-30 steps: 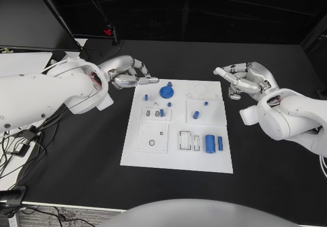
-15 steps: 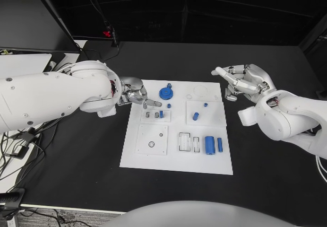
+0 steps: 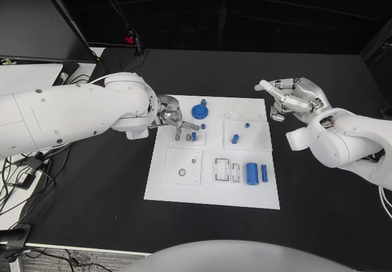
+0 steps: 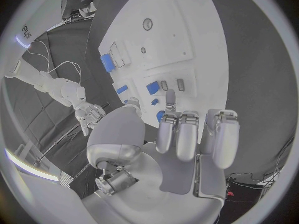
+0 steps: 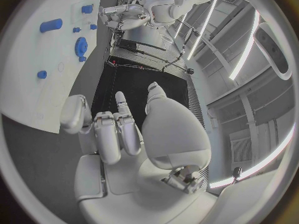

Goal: Assemble the parts on the task board

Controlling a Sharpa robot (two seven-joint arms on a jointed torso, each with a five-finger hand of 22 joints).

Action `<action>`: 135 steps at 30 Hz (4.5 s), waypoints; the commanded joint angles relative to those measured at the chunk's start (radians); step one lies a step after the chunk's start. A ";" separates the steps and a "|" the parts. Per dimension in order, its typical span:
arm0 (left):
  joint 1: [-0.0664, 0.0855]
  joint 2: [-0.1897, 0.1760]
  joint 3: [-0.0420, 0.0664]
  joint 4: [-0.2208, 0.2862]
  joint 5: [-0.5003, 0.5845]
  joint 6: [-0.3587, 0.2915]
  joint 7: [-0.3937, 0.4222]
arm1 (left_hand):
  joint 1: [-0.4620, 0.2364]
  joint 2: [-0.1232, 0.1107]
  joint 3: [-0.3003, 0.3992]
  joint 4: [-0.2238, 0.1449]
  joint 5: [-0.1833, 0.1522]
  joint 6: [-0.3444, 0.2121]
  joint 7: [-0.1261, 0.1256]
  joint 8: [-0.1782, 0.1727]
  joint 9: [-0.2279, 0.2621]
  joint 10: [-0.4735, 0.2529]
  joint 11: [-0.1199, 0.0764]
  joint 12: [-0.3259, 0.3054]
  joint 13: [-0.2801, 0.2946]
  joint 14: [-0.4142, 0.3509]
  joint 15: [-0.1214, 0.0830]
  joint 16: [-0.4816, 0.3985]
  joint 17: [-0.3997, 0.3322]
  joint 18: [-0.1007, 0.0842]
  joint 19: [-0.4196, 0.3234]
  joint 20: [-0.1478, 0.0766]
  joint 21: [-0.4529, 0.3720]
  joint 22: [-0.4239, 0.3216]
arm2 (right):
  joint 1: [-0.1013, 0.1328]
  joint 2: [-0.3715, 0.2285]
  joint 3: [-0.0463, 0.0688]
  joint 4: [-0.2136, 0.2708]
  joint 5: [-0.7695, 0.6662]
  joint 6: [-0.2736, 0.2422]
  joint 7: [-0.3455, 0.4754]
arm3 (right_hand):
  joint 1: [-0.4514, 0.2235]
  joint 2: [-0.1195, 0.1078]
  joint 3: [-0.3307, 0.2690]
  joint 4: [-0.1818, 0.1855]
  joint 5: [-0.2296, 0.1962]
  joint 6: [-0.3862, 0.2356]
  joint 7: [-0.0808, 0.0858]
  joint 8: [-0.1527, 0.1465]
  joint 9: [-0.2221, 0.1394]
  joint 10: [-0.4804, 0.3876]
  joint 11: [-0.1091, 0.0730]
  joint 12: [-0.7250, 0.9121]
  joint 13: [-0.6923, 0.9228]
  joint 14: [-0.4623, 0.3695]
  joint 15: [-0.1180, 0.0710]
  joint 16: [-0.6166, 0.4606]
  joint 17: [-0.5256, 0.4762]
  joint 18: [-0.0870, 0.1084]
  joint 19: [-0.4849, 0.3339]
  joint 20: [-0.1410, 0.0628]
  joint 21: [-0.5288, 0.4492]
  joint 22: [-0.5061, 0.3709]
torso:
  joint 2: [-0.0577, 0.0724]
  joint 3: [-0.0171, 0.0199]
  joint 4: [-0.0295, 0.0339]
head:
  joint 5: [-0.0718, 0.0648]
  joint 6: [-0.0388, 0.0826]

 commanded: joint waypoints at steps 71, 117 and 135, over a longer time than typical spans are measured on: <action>-0.031 0.134 0.001 -0.109 0.053 0.094 -0.035 | 0.257 0.124 0.012 -0.003 0.208 0.070 -0.026 -0.131 0.121 0.105 -0.033 0.003 0.263 0.105 -0.037 0.001 0.263 -0.006 0.104 -0.035 0.003 0.263 | -0.004 0.013 -0.002 -0.019 0.006 -0.003 -0.034 | 0.000 0.025 -0.029 -0.004 0.033 -0.039 0.002 0.048 0.011 0.108 0.008 0.003 0.263 0.104 0.005 0.002 0.263 -0.001 0.035 0.000 0.028 0.064 | 0.000 -0.0001 0.0012 | -0.023 -0.021; -0.023 0.057 0.001 -0.072 0.053 0.032 -0.014 | 0.520 0.044 0.243 -0.008 0.469 0.089 -0.023 -0.201 0.214 0.105 -0.032 0.003 0.263 0.105 -0.040 0.001 0.263 -0.006 0.104 -0.035 0.003 0.263 | -0.013 0.015 -0.009 -0.043 0.006 -0.003 -0.069 | -0.002 0.029 -0.034 -0.002 0.038 -0.047 0.003 0.055 0.012 0.108 0.008 0.003 0.263 0.104 0.006 0.002 0.263 0.003 0.025 0.000 0.016 0.057 | -0.001 0.0015 0.0037 | -0.030 -0.032; -0.024 0.075 0.001 -0.103 0.073 0.064 -0.038 | 0.500 0.049 0.250 0.001 0.467 0.092 -0.021 -0.205 0.220 0.105 -0.029 0.003 0.263 0.105 -0.038 0.001 0.263 -0.006 0.104 -0.032 0.003 0.263 | -0.014 0.015 -0.009 -0.043 0.006 -0.004 -0.070 | -0.004 0.032 -0.035 -0.002 0.039 -0.051 0.003 0.059 0.013 0.108 0.009 0.003 0.263 0.104 0.006 0.002 0.263 0.003 0.023 0.001 0.014 0.056 | 0.000 0.0006 0.0021 | -0.024 -0.036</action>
